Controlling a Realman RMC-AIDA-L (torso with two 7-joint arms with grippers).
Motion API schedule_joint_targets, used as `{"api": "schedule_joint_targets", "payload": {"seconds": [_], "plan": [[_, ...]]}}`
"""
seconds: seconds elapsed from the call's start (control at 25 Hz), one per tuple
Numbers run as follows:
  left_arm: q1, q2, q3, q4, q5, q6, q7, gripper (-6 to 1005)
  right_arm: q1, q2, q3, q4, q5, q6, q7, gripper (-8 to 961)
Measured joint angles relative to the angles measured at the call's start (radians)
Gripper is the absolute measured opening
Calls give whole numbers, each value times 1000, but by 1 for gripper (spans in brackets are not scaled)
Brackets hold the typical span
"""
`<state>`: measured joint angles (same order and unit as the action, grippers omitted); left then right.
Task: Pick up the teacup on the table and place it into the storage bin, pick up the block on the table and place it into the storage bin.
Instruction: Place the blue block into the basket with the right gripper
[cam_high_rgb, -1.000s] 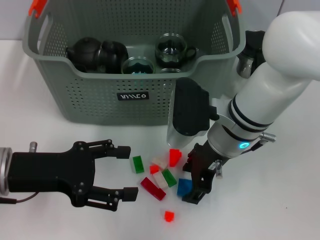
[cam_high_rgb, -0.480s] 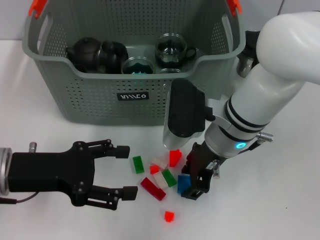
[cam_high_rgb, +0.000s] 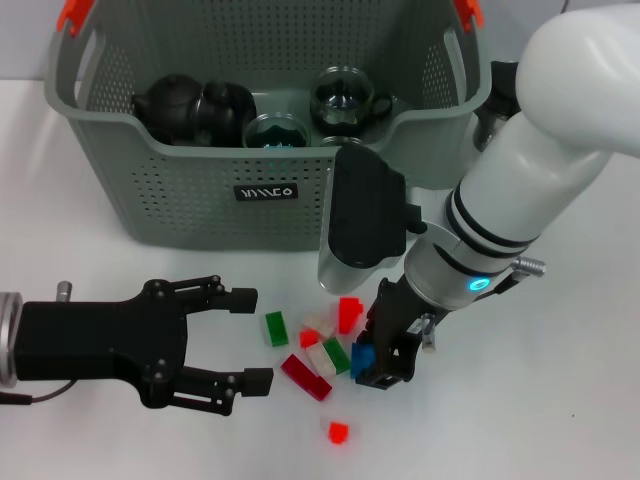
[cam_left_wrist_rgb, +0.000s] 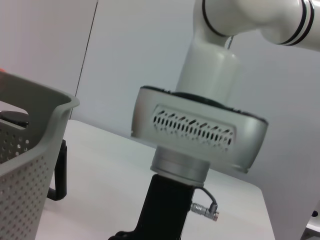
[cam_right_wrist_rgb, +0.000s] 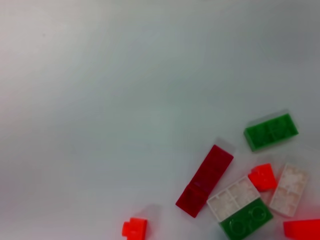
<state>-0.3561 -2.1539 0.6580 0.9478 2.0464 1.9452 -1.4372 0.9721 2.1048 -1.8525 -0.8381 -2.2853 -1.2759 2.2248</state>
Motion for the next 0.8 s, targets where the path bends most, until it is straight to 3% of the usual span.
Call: {"api": "schedule_joint_targets", "payload": {"seconds": [0.16, 0.4, 0.6, 0.8], "plan": [[2, 0, 0, 0, 0, 1, 2, 939, -14, 0, 5, -54, -42, -29, 25, 425], [4, 0, -9, -1, 0, 4, 5, 935, -62, -4, 29, -174, -58, -90, 53, 425], [16, 0, -38, -1, 0, 16, 15, 933, -154, -6, 195, -383, -87, -213, 55, 425], [25, 0, -66, -1, 1, 28, 27, 930, -162, -11, 420, -523, -91, -317, 45, 426]]}}
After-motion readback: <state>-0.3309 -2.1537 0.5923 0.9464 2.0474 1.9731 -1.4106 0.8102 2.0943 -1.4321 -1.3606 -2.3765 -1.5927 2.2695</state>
